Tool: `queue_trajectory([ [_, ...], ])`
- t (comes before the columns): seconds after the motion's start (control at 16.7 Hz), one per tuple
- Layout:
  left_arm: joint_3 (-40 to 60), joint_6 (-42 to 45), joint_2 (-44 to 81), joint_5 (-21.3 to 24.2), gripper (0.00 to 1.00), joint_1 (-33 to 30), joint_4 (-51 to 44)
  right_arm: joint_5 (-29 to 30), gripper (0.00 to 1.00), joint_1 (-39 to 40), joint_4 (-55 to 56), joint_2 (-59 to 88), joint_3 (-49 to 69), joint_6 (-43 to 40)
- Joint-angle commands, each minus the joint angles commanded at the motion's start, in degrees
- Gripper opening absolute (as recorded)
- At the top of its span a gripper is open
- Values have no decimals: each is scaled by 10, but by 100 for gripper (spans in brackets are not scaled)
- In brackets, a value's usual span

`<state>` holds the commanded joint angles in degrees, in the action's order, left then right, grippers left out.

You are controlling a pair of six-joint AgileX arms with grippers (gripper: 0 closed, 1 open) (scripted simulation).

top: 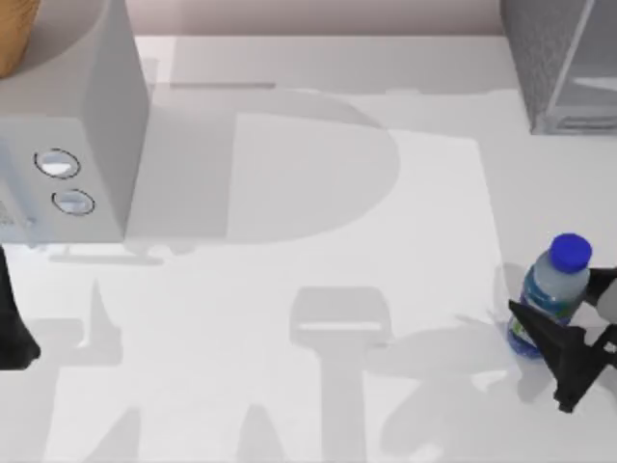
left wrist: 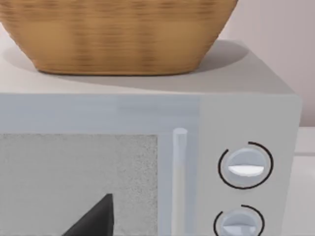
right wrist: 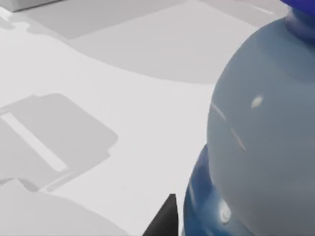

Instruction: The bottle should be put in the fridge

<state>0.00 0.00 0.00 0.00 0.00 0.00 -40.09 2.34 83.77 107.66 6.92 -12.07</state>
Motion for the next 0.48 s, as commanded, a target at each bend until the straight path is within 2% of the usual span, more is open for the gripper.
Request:
queue_trajectory([
  [0.48, 0, 0, 0, 0, 100, 0, 0, -108, 1, -129, -221, -136, 24, -62],
])
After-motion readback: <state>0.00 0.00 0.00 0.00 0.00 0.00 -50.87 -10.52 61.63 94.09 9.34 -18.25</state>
